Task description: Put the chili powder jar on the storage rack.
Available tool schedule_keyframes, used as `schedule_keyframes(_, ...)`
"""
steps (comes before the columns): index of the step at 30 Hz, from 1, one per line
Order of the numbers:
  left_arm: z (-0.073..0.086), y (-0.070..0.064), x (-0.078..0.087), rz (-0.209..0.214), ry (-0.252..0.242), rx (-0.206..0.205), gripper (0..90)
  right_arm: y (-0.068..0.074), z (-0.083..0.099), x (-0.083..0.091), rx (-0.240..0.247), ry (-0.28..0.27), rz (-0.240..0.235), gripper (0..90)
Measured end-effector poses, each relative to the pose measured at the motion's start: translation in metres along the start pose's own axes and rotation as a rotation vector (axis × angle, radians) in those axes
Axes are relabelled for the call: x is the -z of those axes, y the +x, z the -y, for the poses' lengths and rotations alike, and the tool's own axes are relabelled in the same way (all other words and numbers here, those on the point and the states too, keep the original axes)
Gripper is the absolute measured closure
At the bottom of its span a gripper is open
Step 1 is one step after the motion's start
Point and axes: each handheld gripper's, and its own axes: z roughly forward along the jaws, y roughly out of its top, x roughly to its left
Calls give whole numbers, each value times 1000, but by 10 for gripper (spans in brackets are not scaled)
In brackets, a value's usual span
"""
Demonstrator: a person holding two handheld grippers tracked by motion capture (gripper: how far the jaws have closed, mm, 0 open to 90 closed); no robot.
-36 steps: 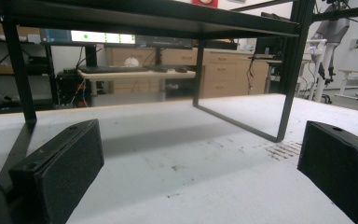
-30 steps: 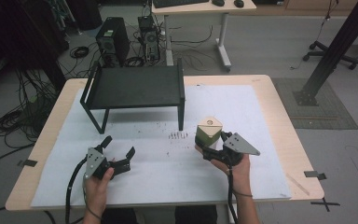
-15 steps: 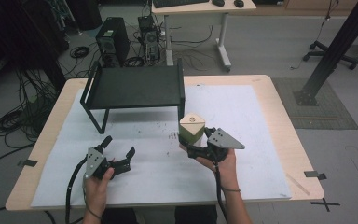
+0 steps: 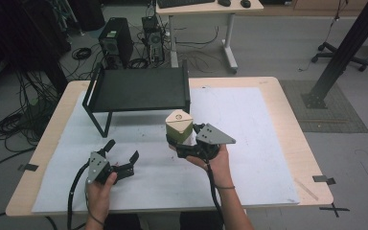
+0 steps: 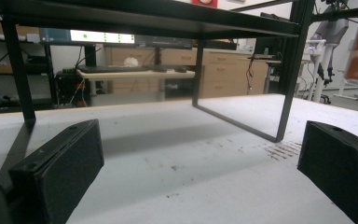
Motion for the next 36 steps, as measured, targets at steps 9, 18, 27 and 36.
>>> schedule_keyframes(9,0,0,0,0,-1,-2,4,1,-15,-17,0,1,-21,297)
schedule_keyframes(18,0,0,0,2,0,2,4,-1,-29,-31,6,-4,-12,297)
schedule_keyframes(27,0,0,0,5,0,0,4,-8,-43,-45,-14,-16,3,297)
schedule_keyframes(36,0,0,0,6,0,0,4,-17,-57,-57,-14,-19,19,297)
